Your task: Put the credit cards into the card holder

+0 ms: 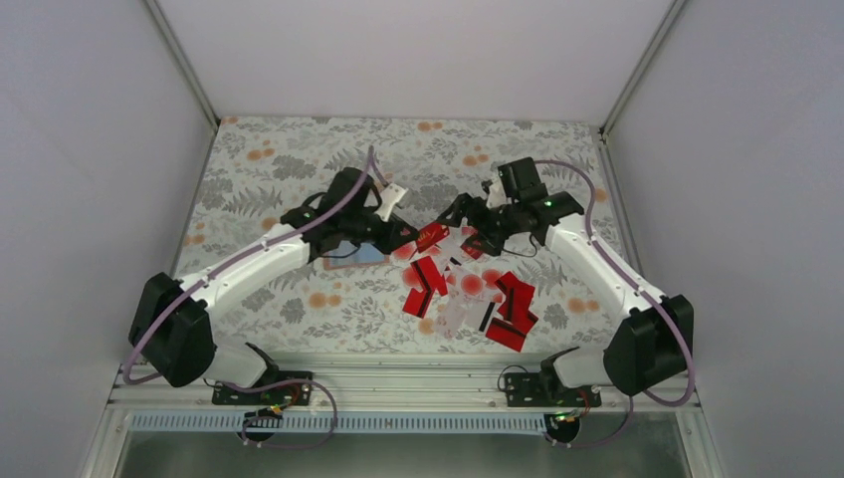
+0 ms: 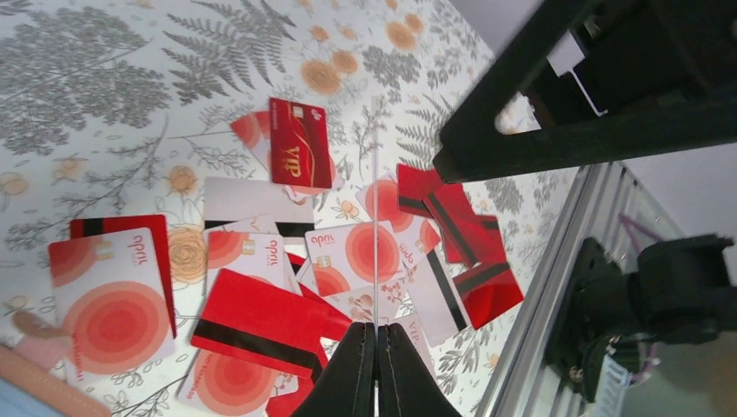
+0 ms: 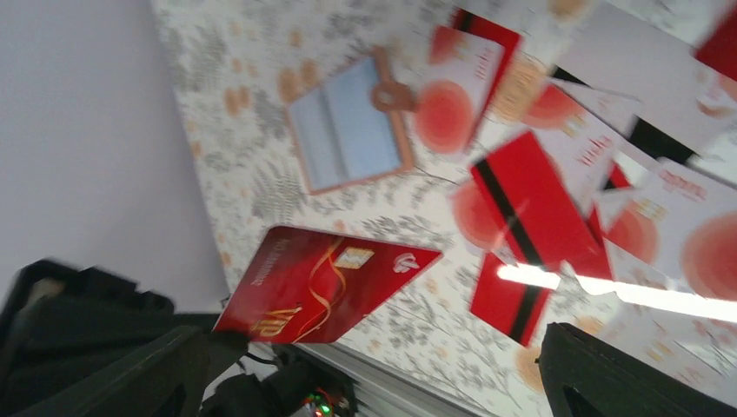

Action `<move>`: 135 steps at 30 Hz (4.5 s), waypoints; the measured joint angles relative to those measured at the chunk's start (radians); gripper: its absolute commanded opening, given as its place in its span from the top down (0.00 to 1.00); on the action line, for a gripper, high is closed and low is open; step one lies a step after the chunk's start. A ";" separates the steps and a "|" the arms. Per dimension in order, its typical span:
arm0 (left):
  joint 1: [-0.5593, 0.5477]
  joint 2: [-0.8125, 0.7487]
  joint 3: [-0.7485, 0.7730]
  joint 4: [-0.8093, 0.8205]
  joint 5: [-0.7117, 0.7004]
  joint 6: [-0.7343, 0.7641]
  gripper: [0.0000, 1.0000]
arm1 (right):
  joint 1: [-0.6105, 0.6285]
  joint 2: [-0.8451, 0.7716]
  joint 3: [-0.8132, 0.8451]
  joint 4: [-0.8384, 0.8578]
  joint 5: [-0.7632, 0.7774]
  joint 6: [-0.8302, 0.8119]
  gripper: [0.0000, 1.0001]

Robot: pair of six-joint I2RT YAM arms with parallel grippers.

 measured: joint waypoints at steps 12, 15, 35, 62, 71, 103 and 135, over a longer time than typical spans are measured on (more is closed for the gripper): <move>0.328 -0.074 -0.001 0.033 0.257 -0.265 0.98 | -0.001 -0.070 0.005 0.425 -0.079 0.052 0.08; 0.394 -0.106 -0.009 0.006 0.280 -0.270 0.98 | -0.002 -0.027 0.036 0.453 -0.095 0.032 0.09; 0.723 -0.299 -0.446 -0.047 0.290 -0.271 0.97 | 0.058 0.362 0.132 0.465 -0.284 -0.163 0.20; 0.748 -0.171 -0.648 0.344 0.303 -0.370 0.98 | 0.087 0.518 0.181 0.426 -0.373 -0.262 0.24; 0.748 -0.091 -0.666 0.432 0.341 -0.369 0.98 | 0.087 0.518 0.181 0.407 -0.374 -0.280 0.25; 0.705 0.023 -0.668 0.555 0.338 -0.393 0.98 | 0.087 0.534 0.181 0.377 -0.374 -0.299 0.26; 0.544 0.039 -0.763 0.852 0.078 -0.729 0.97 | 0.087 0.552 0.180 0.344 -0.374 -0.325 0.28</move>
